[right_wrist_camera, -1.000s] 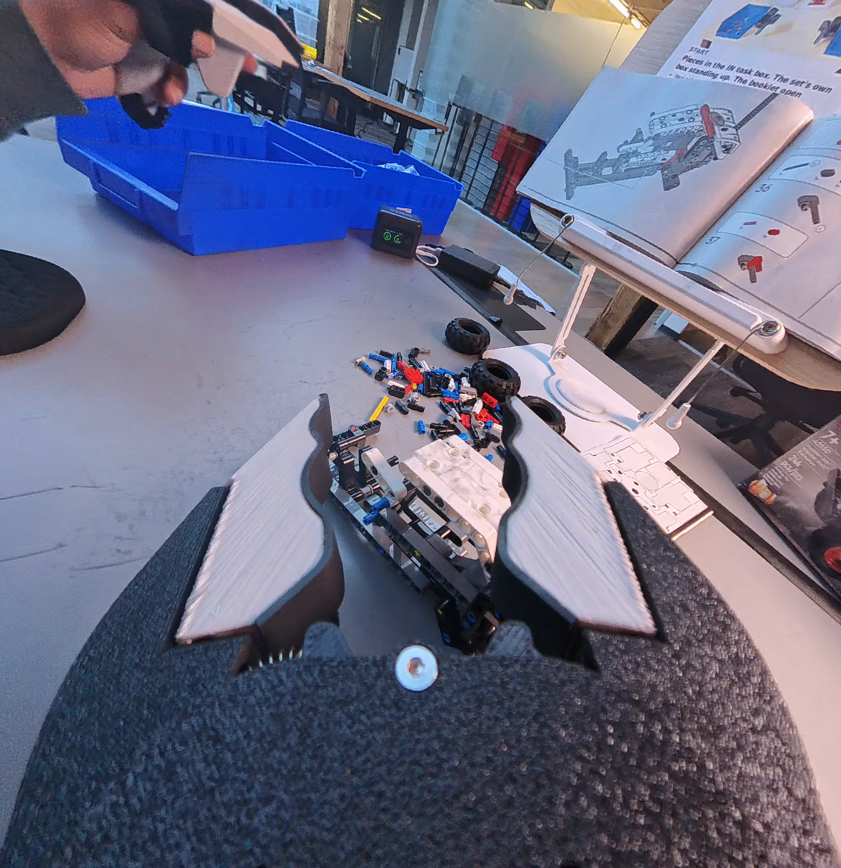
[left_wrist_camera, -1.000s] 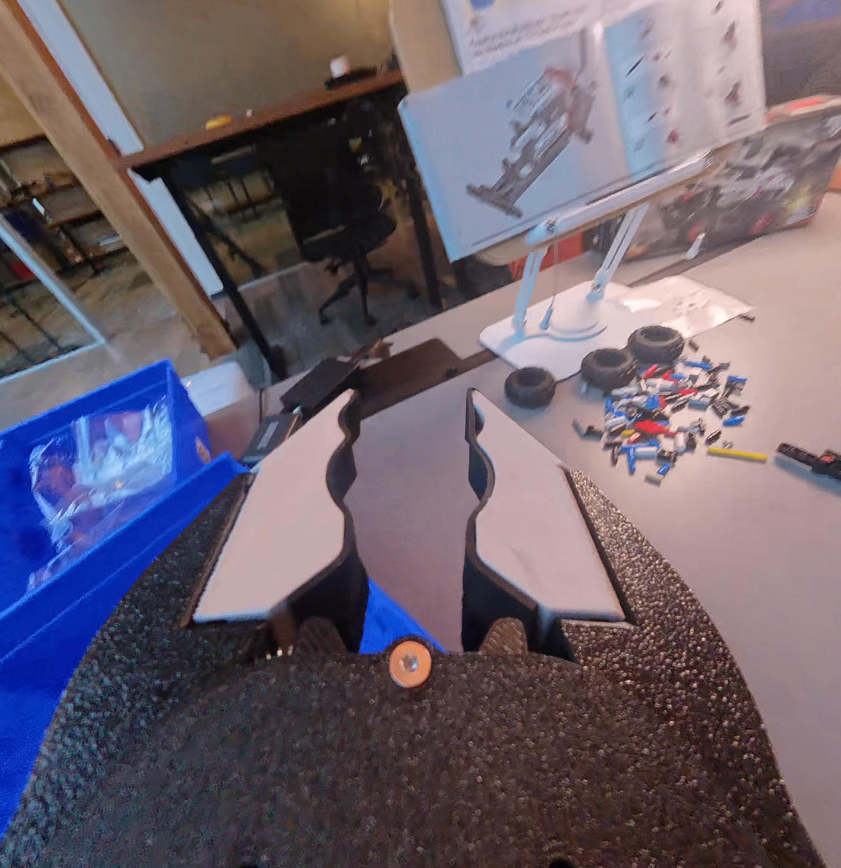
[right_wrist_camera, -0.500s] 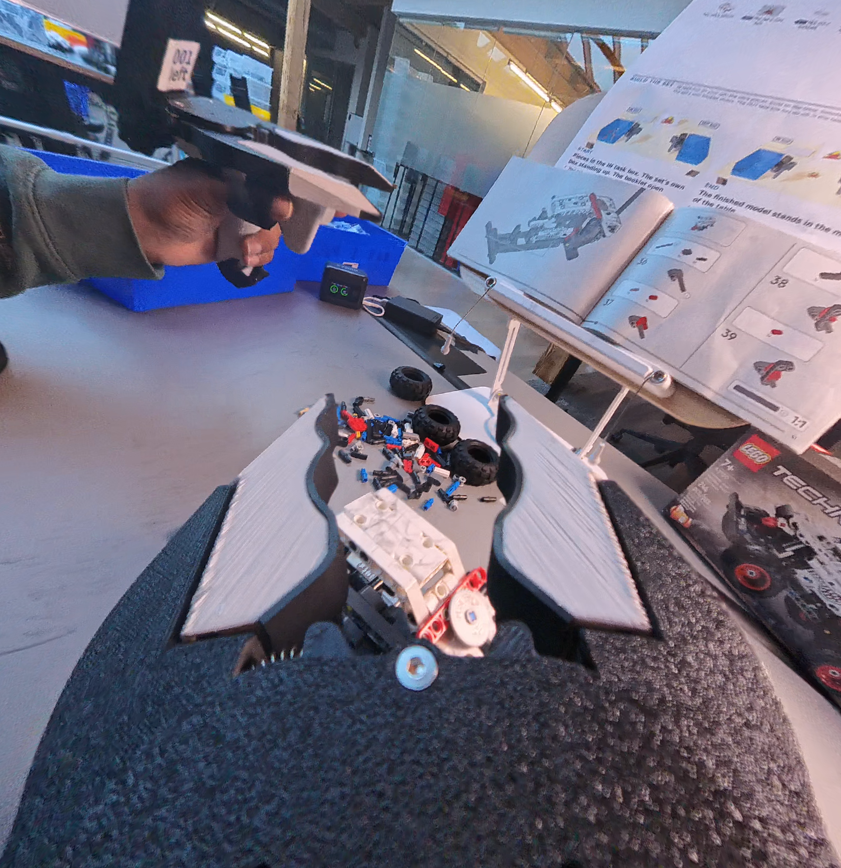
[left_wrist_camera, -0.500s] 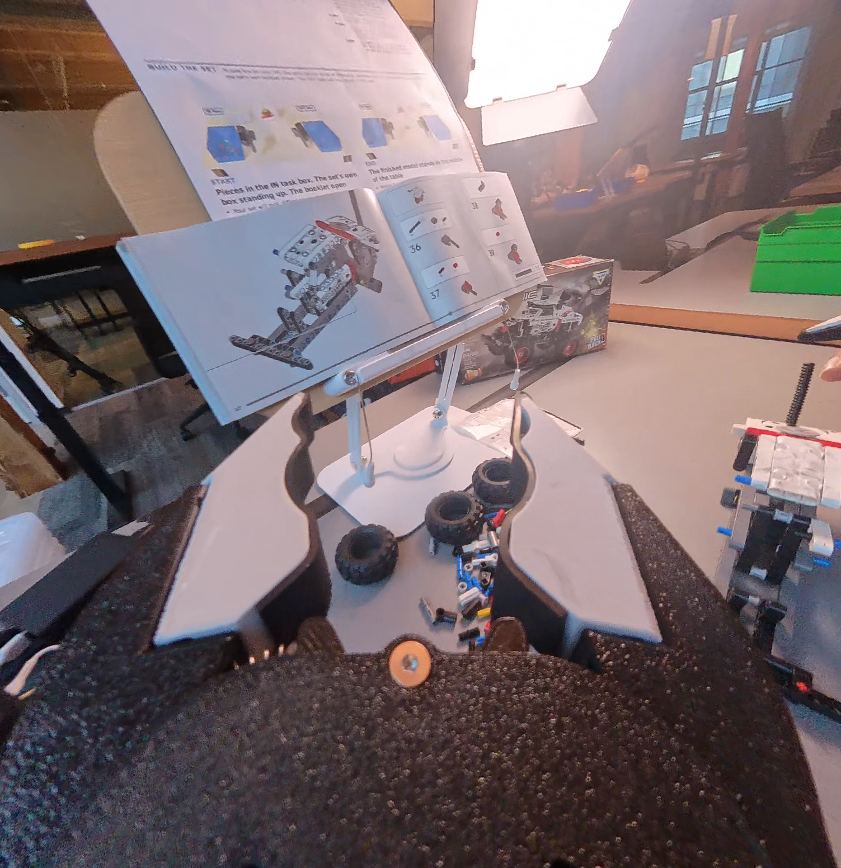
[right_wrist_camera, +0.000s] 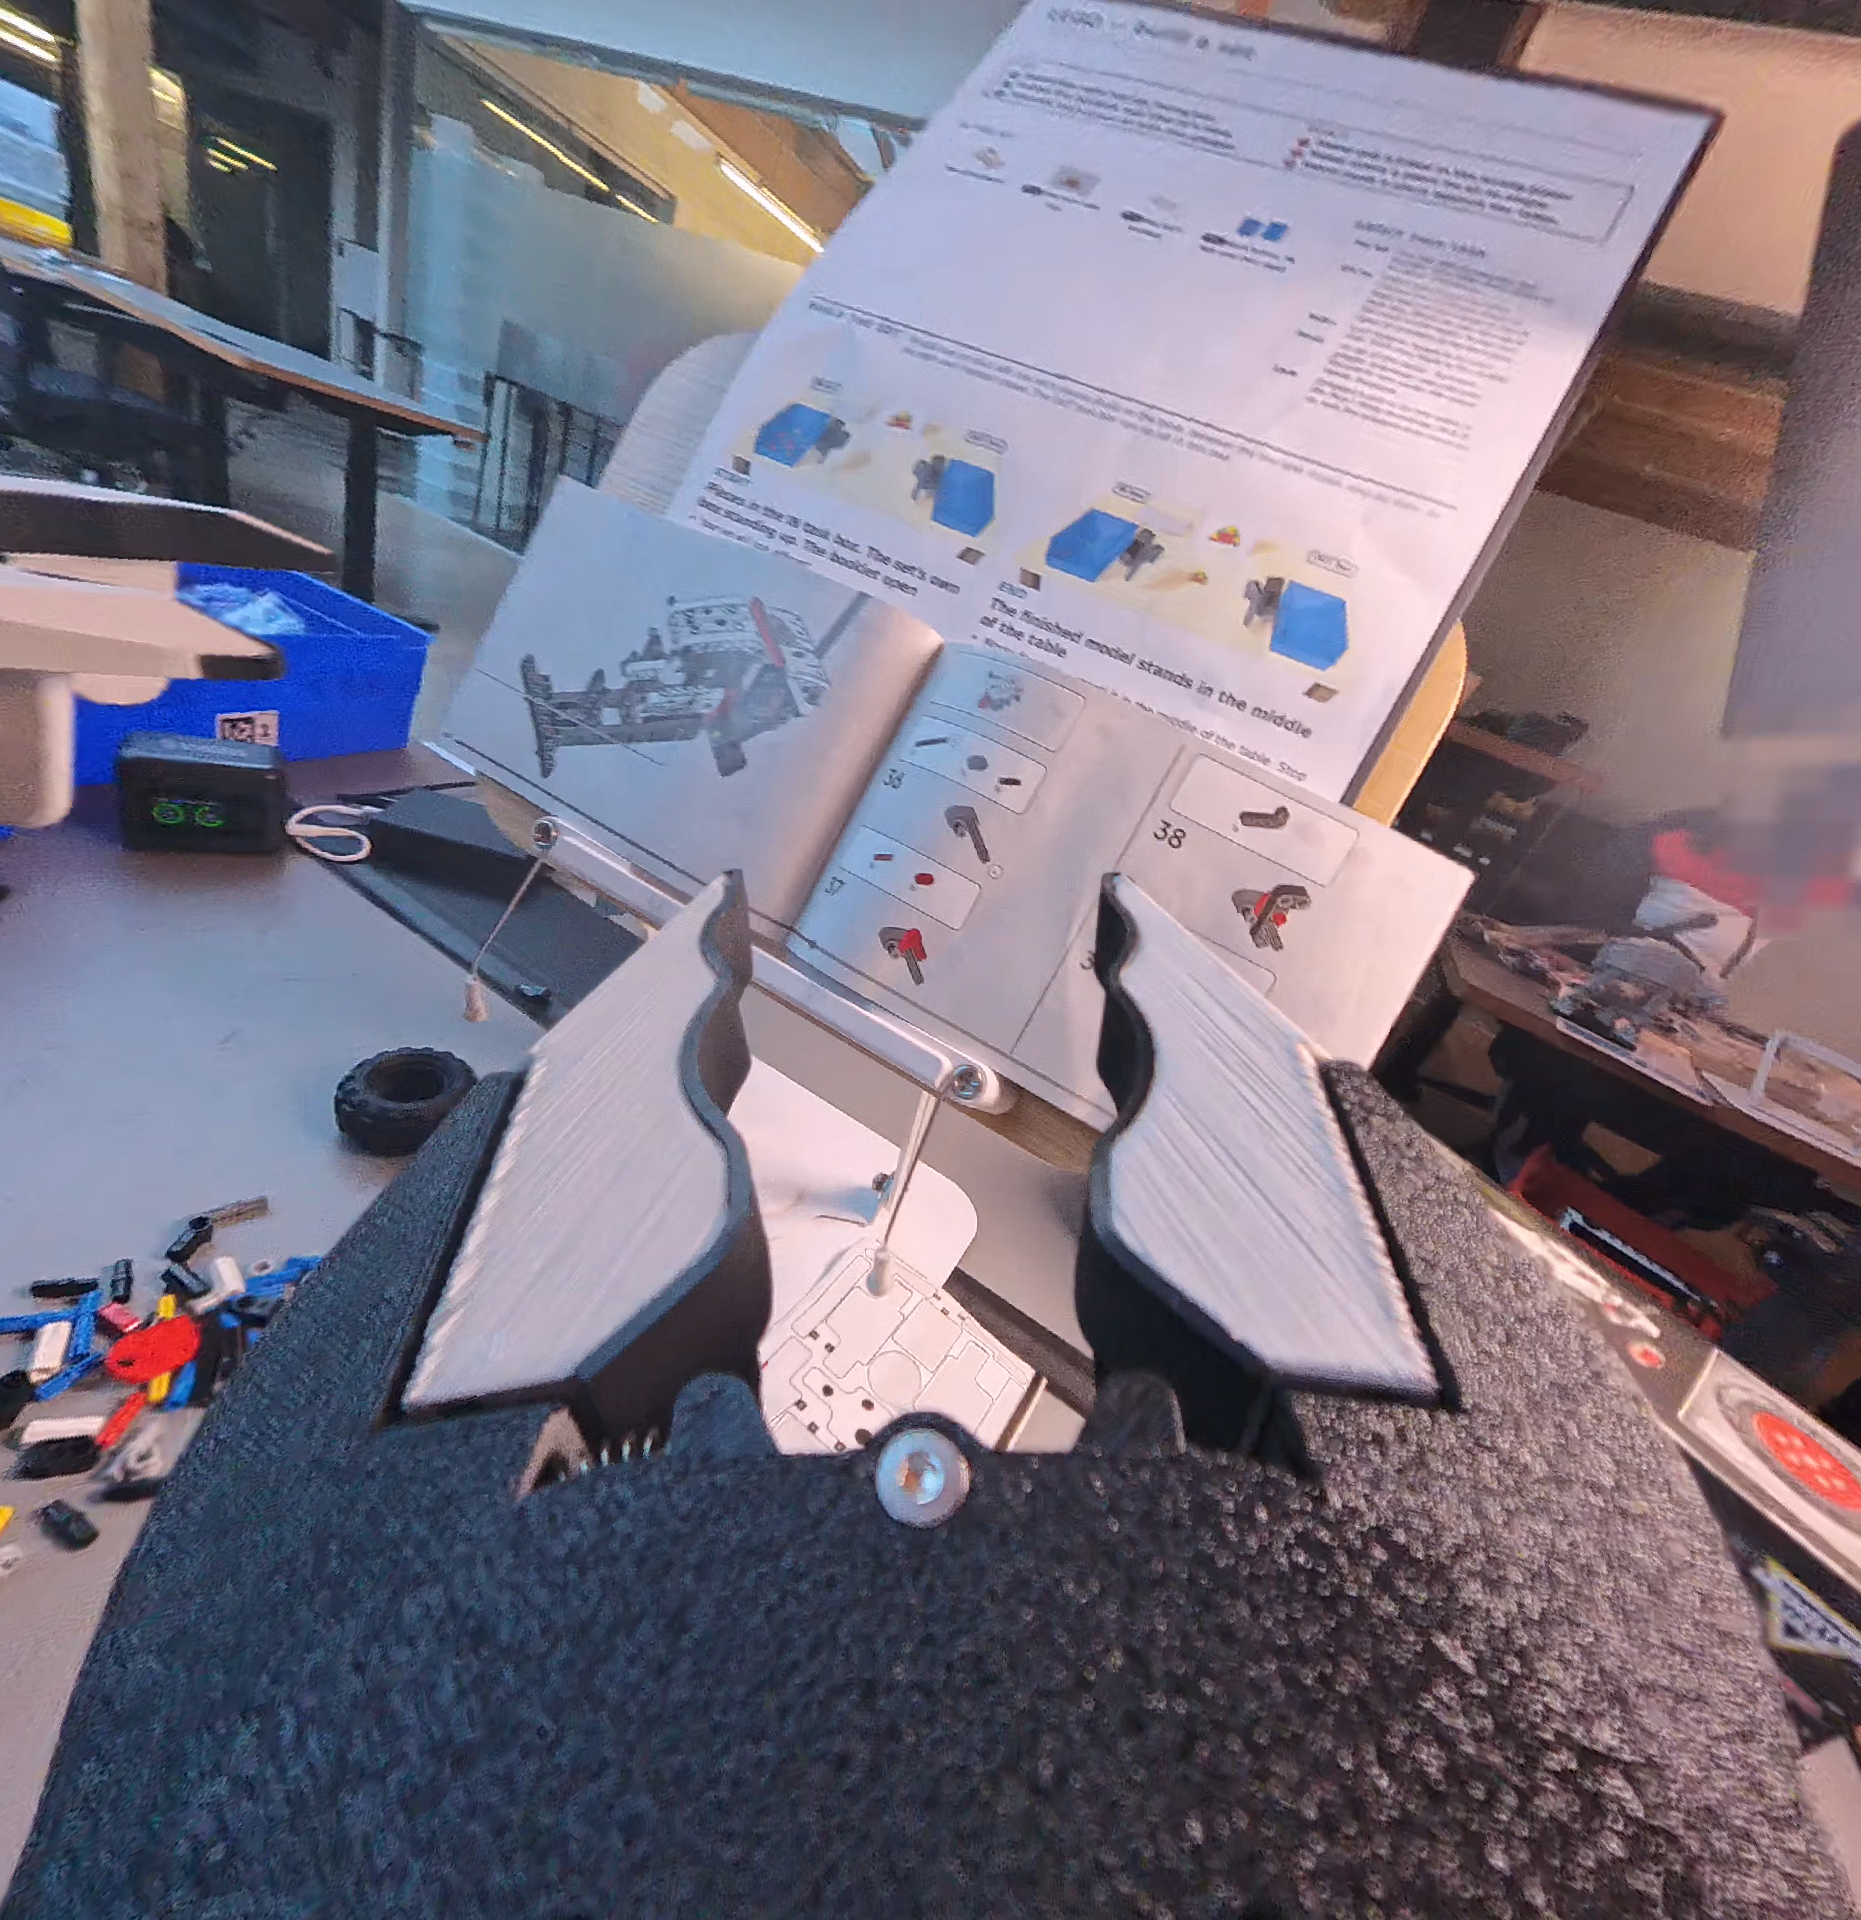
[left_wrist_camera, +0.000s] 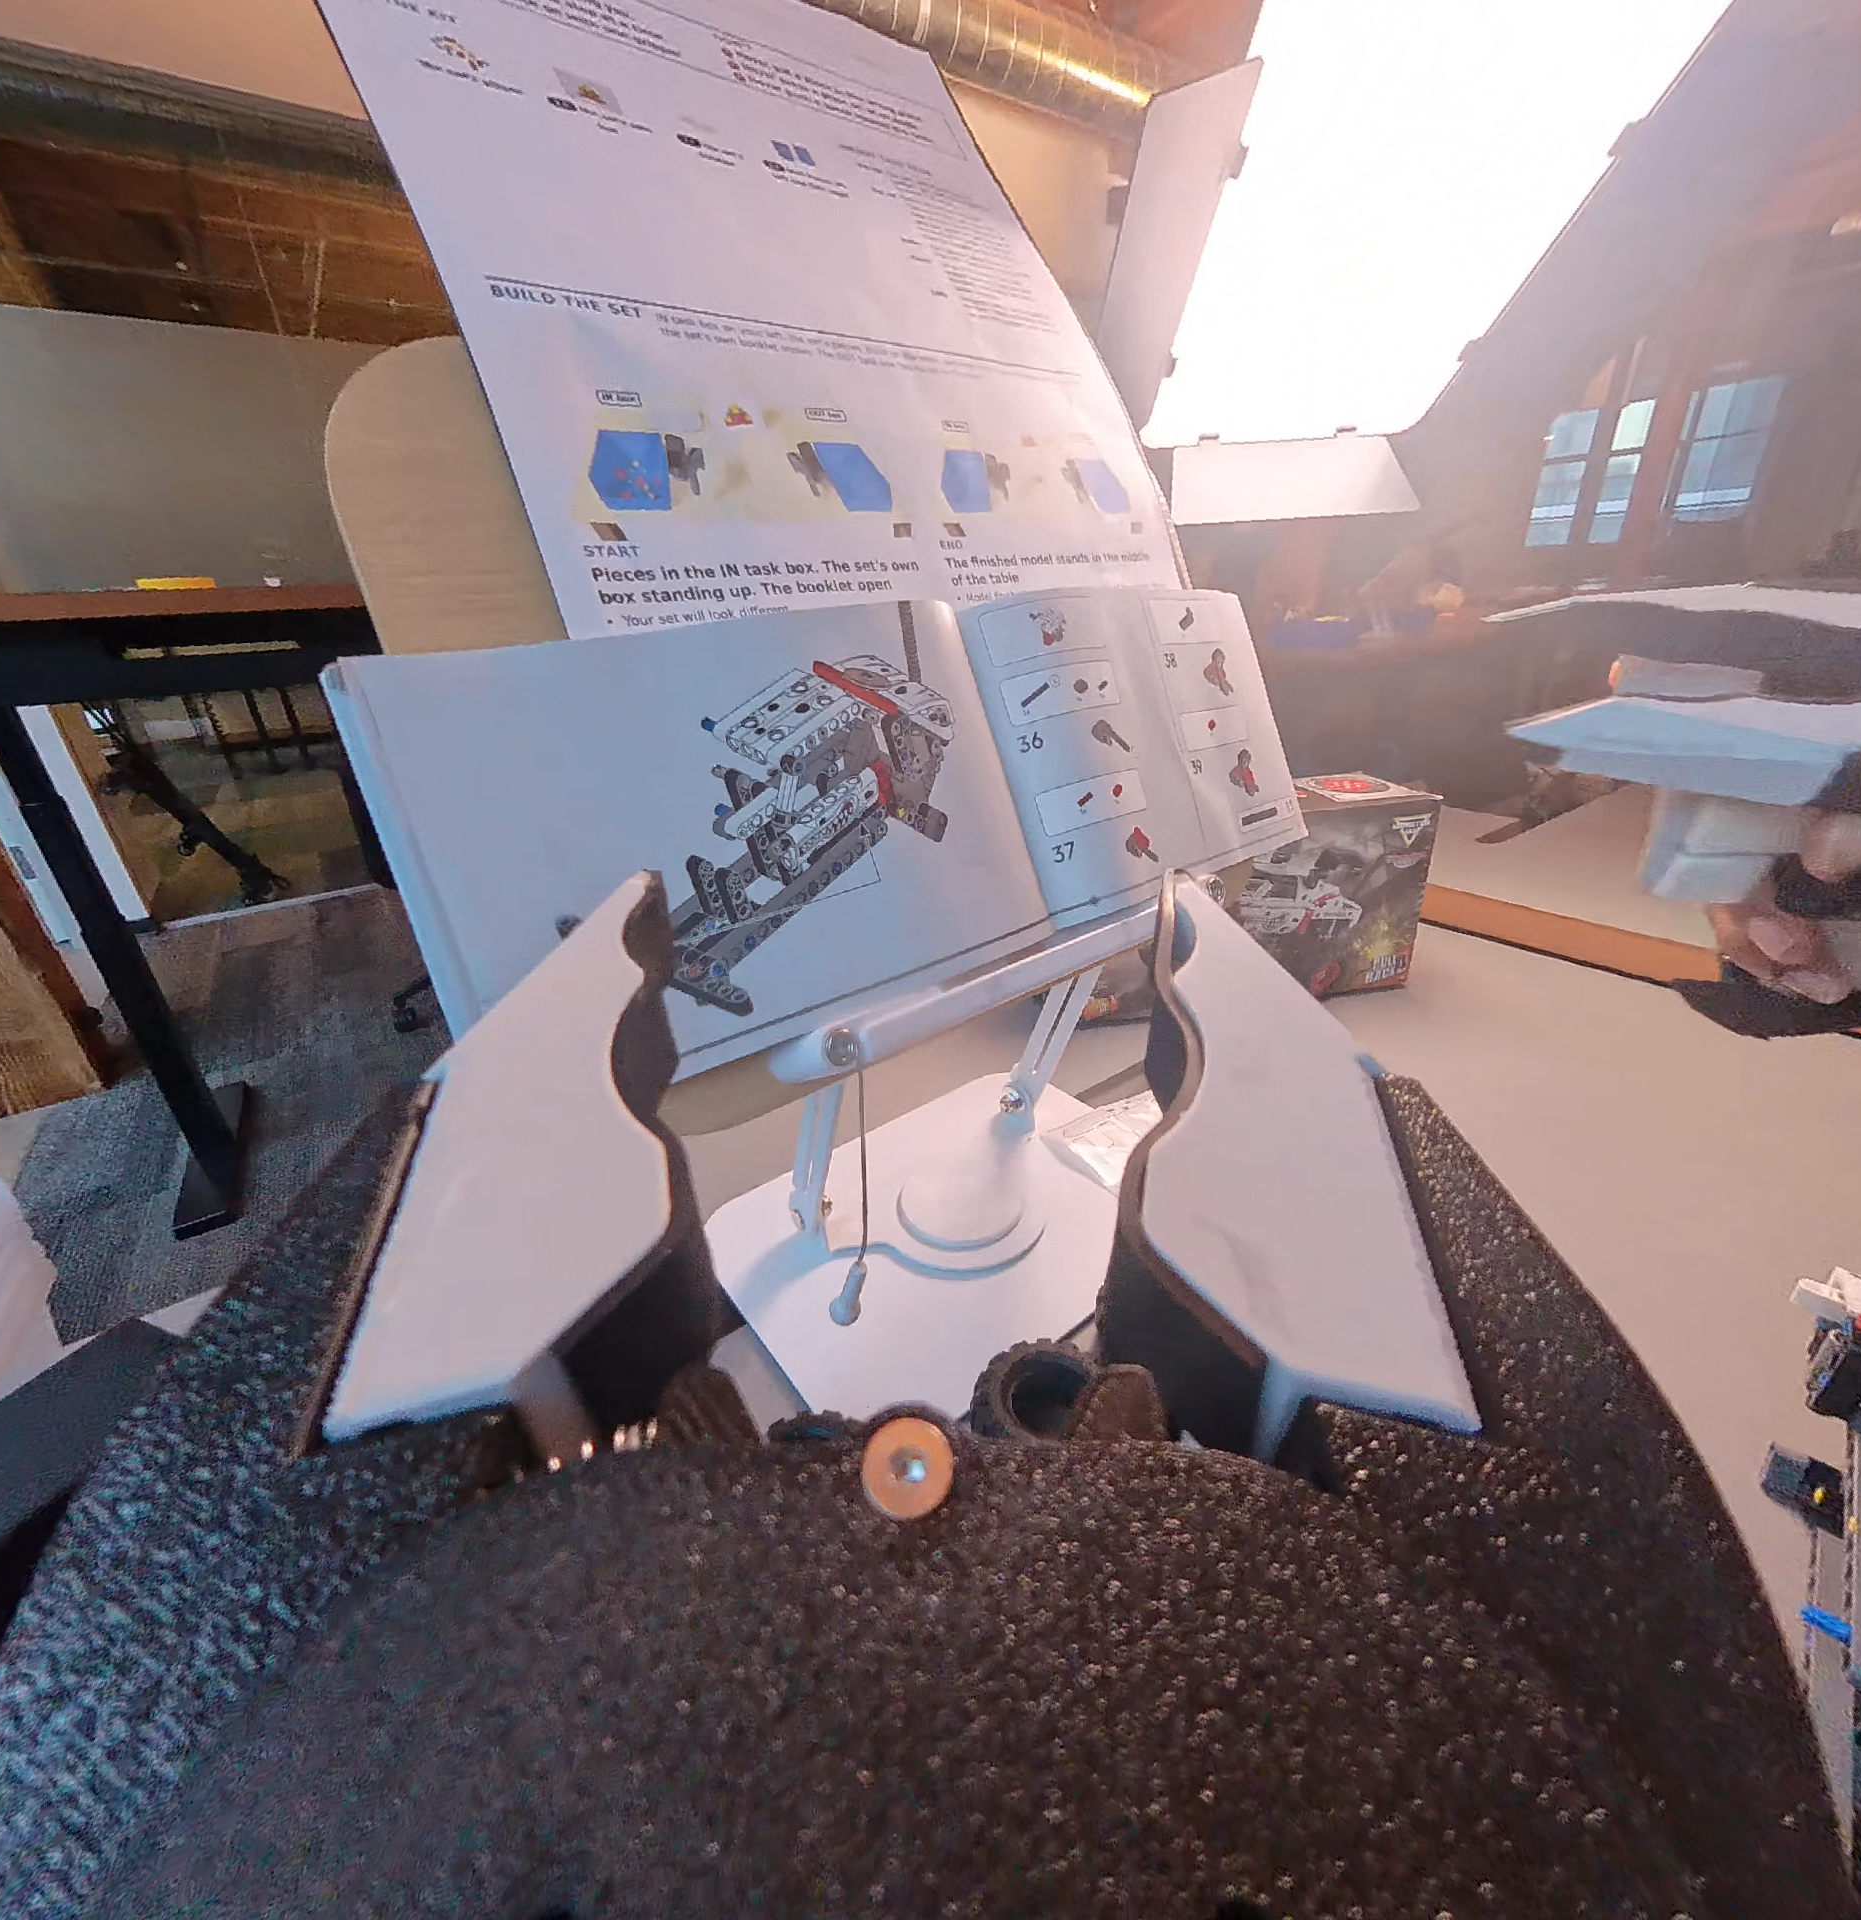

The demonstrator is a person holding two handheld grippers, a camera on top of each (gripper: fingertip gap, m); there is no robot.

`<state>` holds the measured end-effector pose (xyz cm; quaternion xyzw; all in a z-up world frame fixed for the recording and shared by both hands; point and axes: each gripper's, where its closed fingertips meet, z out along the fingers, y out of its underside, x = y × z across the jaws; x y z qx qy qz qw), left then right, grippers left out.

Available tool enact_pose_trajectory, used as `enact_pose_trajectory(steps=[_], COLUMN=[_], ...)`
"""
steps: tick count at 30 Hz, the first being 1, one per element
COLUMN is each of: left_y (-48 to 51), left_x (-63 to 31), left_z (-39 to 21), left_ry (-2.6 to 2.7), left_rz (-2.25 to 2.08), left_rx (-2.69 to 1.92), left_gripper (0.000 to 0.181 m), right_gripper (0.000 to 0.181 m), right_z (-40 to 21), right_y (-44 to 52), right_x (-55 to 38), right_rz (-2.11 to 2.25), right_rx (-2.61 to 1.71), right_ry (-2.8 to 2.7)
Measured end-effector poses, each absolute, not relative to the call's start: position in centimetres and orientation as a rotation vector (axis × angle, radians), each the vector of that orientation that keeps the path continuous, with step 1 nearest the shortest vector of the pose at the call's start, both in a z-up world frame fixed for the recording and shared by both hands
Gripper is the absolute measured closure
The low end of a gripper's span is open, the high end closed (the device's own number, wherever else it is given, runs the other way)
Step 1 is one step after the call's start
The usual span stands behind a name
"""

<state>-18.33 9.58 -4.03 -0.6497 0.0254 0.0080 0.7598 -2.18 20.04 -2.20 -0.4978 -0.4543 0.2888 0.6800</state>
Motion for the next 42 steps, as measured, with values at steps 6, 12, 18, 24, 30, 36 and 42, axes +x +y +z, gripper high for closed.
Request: enact_pose_trajectory(steps=[6, 12, 18, 24, 30, 36, 42], left_y=[8.5, 9.3, 9.4, 9.4, 9.2, 9.1, 12.2], left_x=[-18.4, -19.5, -20.4, -21.0, -20.4, -20.9, -21.3], left_z=[-6.2, -8.3, -9.2, -9.9, -9.3, -9.5, -8.8], left_ry=[0.065, -0.004, -0.015, -0.033, -0.023, -0.027, 0.026], left_rz=[0.031, 0.065, 0.116, 0.134, 0.134, 0.179, 0.349], left_rx=[-1.427, -1.445, -1.465, -1.482, -1.470, -1.476, -1.503], left_gripper=[0.119, 0.126, 0.131, 0.131, 0.131, 0.129, 0.093], right_gripper=[0.114, 0.120, 0.127, 0.131, 0.133, 0.134, 0.133], right_z=[-5.7, -6.2, -6.3, -5.8, -5.2, -4.4, -3.9], right_y=[21.1, 21.3, 20.6, 19.1, 17.9, 17.0, 17.4], right_x=[-2.6, -2.5, -3.1, -3.7, -3.7, -3.5, -2.9], right_rz=[0.650, 0.751, 0.853, 0.923, 0.873, 0.854, 0.877], right_rx=[-1.190, -1.224, -1.237, -1.211, -1.161, -1.126, -1.176], right_ry=[-1.048, -1.014, -1.003, -1.015, -1.064, -1.106, -1.072])
